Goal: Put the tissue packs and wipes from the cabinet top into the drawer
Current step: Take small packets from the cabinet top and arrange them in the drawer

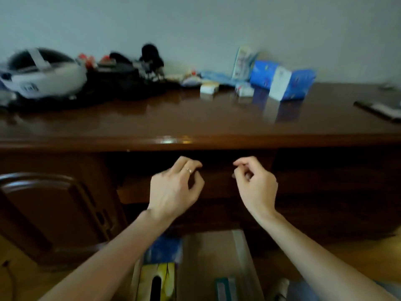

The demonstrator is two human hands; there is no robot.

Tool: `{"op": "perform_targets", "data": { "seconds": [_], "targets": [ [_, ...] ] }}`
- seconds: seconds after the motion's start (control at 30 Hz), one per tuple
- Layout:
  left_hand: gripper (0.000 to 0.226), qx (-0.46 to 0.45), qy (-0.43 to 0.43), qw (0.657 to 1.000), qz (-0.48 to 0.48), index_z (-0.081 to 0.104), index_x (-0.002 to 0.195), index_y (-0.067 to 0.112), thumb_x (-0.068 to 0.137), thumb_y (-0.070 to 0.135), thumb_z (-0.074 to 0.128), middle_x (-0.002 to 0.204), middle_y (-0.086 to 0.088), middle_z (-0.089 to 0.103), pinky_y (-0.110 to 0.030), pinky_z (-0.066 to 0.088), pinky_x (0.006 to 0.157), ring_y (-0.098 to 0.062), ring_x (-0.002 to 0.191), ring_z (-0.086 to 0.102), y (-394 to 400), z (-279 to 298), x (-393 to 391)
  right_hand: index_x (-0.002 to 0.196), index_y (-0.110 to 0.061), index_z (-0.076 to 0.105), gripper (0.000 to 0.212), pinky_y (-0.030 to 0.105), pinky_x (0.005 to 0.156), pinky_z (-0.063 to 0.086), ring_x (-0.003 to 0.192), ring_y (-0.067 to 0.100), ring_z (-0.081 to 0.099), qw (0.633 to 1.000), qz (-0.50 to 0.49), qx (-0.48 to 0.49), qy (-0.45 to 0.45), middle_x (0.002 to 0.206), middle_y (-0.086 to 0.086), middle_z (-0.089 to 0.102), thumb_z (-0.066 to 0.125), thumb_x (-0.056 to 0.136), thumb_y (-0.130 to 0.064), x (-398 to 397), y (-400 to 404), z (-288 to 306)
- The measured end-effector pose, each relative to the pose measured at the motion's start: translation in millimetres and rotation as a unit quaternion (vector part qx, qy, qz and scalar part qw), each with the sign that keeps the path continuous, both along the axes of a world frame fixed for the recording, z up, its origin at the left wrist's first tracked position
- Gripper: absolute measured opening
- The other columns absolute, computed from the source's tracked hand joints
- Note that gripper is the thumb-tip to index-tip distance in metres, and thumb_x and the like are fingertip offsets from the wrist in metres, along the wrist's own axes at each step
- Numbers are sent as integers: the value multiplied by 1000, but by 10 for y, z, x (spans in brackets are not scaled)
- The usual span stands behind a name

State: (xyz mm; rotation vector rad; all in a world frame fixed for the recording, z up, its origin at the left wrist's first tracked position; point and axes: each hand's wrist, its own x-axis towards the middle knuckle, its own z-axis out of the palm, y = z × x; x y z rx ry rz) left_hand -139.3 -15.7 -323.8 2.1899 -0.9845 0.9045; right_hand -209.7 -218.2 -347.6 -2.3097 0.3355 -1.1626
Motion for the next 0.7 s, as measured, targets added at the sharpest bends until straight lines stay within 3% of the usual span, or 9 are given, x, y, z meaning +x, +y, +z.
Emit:
{"op": "perform_targets", "data": {
  "seconds": [0.07,0.13,0.3,0.5,0.63,0.7],
  "targets": [
    [22,-14,-47,999,-3,72,106,21,96,28,54,101,9,69,-21,40,41,-8,56,59,-94,495,98,101,-35,65,13,28,49,50,54,4,60,999,-15,-33,-37,63,-11,66,53,97,-32,88,-134,479],
    [20,-9,-42,999,20,70,106,24,95,29,54,98,10,68,-22,38,42,-11,56,59,-220,885,244,102,-36,64,12,31,54,52,60,4,62,997,-25,-60,-28,70,-13,68,54,96,-31,211,-304,867],
    [21,24,94,993,70,63,111,32,91,36,56,96,13,60,-28,45,58,-15,76,64,-626,1295,860,118,-39,55,22,28,62,47,92,8,66,979,-34,-65,191,97,-21,64,58,96,-40,704,-786,1327],
    [25,64,132,985,89,63,115,26,91,29,56,109,2,61,-30,43,69,-18,97,61,-1180,1127,1642,144,-24,36,57,41,75,47,111,31,61,900,-68,-249,350,137,8,52,47,94,-50,1510,-1096,1439],
    [40,149,97,979,101,58,126,21,89,35,54,126,-3,56,-37,46,90,-24,119,51,-1589,1095,2074,152,-22,28,68,47,91,47,133,34,40,896,-98,-246,355,155,12,31,50,94,-48,2047,-1289,1462],
    [54,176,74,975,114,50,138,21,87,39,52,143,-7,47,-41,36,108,-27,136,38,-1719,1082,2313,156,-29,19,70,58,108,35,147,35,21,897,-95,-218,374,166,10,9,44,95,-52,2291,-1395,1415]
  ]
}}
